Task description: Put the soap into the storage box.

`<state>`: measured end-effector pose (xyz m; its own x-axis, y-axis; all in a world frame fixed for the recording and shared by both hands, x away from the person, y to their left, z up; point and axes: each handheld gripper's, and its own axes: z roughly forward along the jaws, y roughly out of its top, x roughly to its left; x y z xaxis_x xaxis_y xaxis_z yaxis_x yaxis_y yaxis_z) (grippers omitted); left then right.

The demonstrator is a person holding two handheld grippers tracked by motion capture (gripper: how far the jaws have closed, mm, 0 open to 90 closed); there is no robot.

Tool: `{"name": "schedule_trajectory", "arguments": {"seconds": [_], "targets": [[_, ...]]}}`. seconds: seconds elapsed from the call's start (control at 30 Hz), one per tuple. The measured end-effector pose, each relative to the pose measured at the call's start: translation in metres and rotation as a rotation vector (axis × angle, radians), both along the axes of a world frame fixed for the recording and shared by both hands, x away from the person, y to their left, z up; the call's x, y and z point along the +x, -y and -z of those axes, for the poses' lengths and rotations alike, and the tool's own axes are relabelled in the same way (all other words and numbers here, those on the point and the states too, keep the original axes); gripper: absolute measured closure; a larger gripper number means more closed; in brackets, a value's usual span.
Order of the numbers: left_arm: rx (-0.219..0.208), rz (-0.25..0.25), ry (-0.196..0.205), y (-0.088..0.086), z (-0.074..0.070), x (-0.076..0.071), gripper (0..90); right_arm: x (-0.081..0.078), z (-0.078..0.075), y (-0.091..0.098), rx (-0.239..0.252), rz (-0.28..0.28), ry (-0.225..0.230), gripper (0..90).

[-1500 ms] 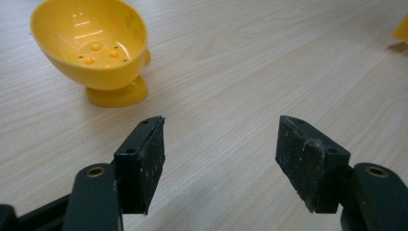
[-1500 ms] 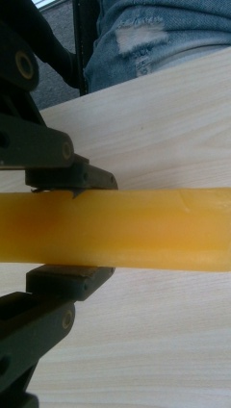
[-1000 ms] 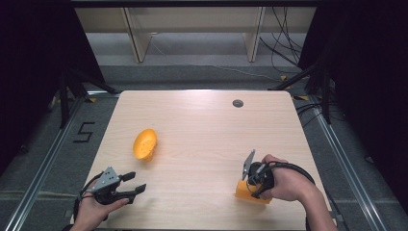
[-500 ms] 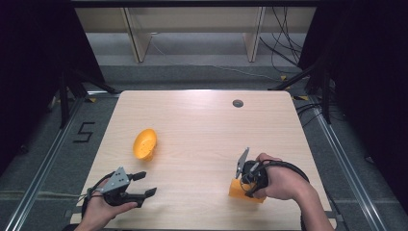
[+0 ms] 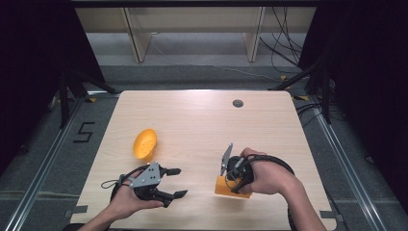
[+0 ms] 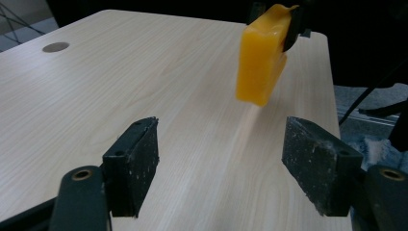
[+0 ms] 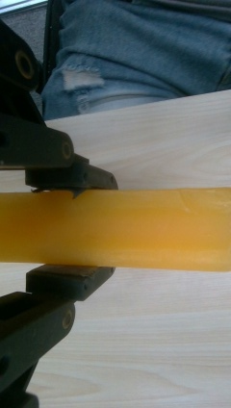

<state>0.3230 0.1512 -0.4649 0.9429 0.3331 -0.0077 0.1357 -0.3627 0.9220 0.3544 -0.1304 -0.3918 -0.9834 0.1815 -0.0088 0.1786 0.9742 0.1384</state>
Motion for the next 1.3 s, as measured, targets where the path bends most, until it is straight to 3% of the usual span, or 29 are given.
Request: {"name": "schedule_trajectory", "arguments": {"seconds": [0.03, 0.07, 0.1, 0.13, 0.17, 0.3, 0.37, 0.4, 0.47, 0.5, 0.73, 0.8, 0.9, 0.97, 1.03, 1.07, 1.13, 1.17, 1.2, 1.23, 1.3], "targets": [[-0.002, 0.004, -0.007, 0.002, 0.001, 0.0, 28.7, 0.0, -0.001, -0.004, -0.002, 0.001, 0.0, 61.8], [-0.001, 0.023, 0.003, 0.005, 0.001, 0.001, 29.1, 0.006, 0.0, -0.008, 0.023, -0.096, 0.02, 61.8], [0.006, 0.031, 0.009, 0.006, 0.001, 0.002, 29.1, 0.003, -0.002, -0.011, 0.007, -0.042, 0.01, 61.8], [-0.008, 0.03, -0.006, 0.009, 0.002, 0.001, 29.4, 0.004, -0.002, -0.016, 0.011, -0.062, 0.013, 61.7], [0.007, 0.04, 0.003, 0.009, 0.002, 0.003, 29.7, 0.006, -0.002, -0.019, 0.019, -0.081, 0.008, 61.8], [-0.004, 0.058, -0.016, 0.016, 0.003, 0.006, 30.8, 0.006, -0.005, -0.033, 0.018, -0.099, 0.011, 61.7], [-0.01, 0.075, -0.024, 0.019, 0.004, 0.007, 31.9, 0.008, -0.004, -0.039, 0.031, -0.157, 0.016, 61.8], [-0.004, 0.08, -0.023, 0.02, 0.004, 0.007, 32.6, 0.006, -0.004, -0.041, 0.024, -0.13, 0.006, 61.8], [-0.003, 0.102, 0.001, 0.023, 0.004, 0.01, 33.4, 0.005, -0.004, -0.045, 0.023, -0.132, 0.009, 61.7], [-0.013, 0.086, -0.024, 0.024, 0.004, 0.009, 33.6, 0.004, -0.004, -0.047, 0.018, -0.123, 0.003, 61.7], [-0.002, 0.112, -0.015, 0.028, 0.005, 0.009, 35.6, 0.003, -0.004, -0.054, 0.001, -0.146, 0.003, 61.7], [0.01, 0.114, -0.015, 0.029, 0.007, 0.009, 36.4, 0.006, -0.002, -0.056, 0.027, -0.197, 0.017, 61.8], [0.01, 0.125, -0.016, 0.03, 0.01, 0.009, 39.4, 0.003, -0.002, -0.058, 0.0, -0.159, -0.008, 61.8], [0.013, 0.131, -0.02, 0.031, 0.011, 0.009, 43.0, 0.006, -0.001, -0.06, 0.023, -0.212, 0.011, 61.7], [0.022, 0.136, -0.021, 0.031, 0.012, 0.009, 46.4, 0.007, 0.0, -0.061, 0.031, -0.225, 0.012, 61.7], [0.022, 0.134, -0.023, 0.031, 0.012, 0.009, 47.6, 0.003, -0.002, -0.062, 0.005, -0.176, 0.002, 61.7], [0.018, 0.142, -0.029, 0.032, 0.013, 0.01, 48.7, 0.002, -0.004, -0.064, -0.006, -0.174, -0.01, 61.7], [0.01, 0.143, -0.033, 0.032, 0.014, 0.01, 51.5, 0.005, -0.002, -0.065, 0.018, -0.216, 0.019, 61.7], [0.007, 0.145, -0.032, 0.032, 0.014, 0.01, 51.5, 0.005, -0.002, -0.065, 0.018, -0.216, 0.019, 61.7], [0.008, 0.142, -0.039, 0.032, 0.015, 0.01, 53.1, 0.002, -0.004, -0.065, -0.006, -0.177, 0.004, 61.7], [0.008, 0.148, -0.039, 0.032, 0.015, 0.01, 56.6, 0.002, -0.004, -0.067, -0.007, -0.18, 0.004, 61.7]]}}
